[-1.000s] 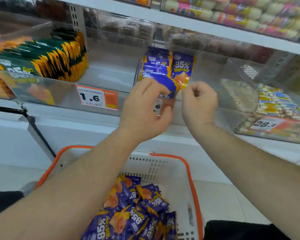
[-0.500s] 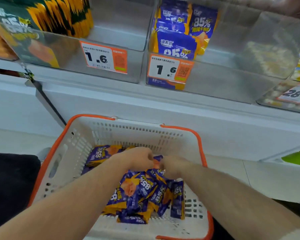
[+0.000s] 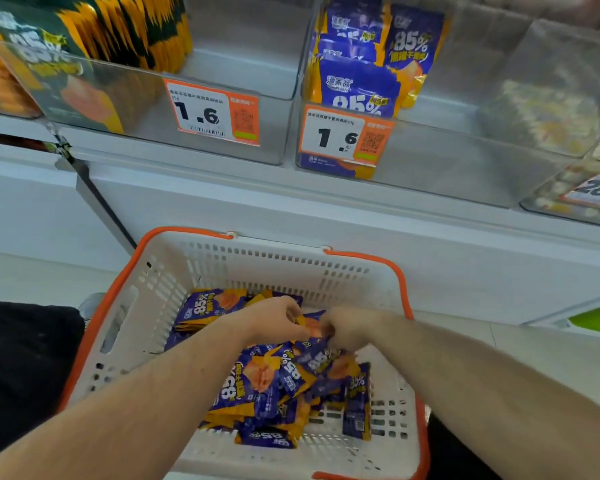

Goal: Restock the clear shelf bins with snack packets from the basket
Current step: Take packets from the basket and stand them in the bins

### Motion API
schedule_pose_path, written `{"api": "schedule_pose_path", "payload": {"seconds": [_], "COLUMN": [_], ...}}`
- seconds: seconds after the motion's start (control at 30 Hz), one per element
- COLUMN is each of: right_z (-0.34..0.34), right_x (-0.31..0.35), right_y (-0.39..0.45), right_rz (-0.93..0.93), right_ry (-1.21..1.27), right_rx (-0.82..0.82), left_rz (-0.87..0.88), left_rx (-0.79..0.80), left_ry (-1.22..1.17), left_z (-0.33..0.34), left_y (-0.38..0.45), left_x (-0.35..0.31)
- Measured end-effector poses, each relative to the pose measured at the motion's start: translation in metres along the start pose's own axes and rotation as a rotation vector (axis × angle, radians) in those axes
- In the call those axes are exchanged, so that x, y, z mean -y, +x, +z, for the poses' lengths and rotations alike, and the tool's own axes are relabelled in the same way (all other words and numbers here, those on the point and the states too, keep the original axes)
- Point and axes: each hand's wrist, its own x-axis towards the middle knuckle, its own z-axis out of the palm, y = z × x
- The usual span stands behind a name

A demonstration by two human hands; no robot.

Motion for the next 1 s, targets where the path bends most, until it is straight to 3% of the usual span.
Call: {"api": "schedule_pose_path", "payload": {"seconds": [0.1,0.23,0.4,0.6,0.67,0.73,0.83,0.9,1.0], "right_z": [-0.05,-0.093,-0.115,-0.134,-0.145,-0.16,-0.187,-0.205,-0.233], "right_x": [-0.005,-0.011,-0.01,-0.016,-0.017,-0.019,-0.03,-0.046,-0.073], "right_y": [-0.032,-0.081,-0.132,-0.174,-0.184,-0.195,-0.207,-0.206,-0.195], "right_rz": [-0.012,-0.004,-0.019,-0.044,-0.08,-0.128,-0.158,-0.173,-0.07], "right_ry": [0.112,0.557,0.945,1.29,1.394,1.521,1.673,1.734,1.755], "right_rx": [-0.108,-0.259,-0.505,-0.639,-0.631,-0.602,-0.643,-0.705,-0.853], "left_rz": [0.046,0.206,0.412,0.574,0.56,0.579,0.723,0.82,0.731], "left_rx": [-0.073,-0.194,-0.379,-0.369,-0.51,-0.752,-1.119,-1.299,-1.354], "left_ry": [-0.04,-0.218,-0.521,-0.681,-0.576,-0.428,-0.282,-0.016,0.313], "left_z": [0.0,-0.009,-0.025,-0.05,-0.066,-0.086,-0.121,-0.143,-0.176], "left_y": [-0.003,-0.009,-0.029,-0.056,-0.064,-0.065,-0.067,-0.064,-0.045], "left_x": [0.001,-0.009,-0.053,-0.12,-0.137,-0.151,-0.169,-0.175,-0.177]}}
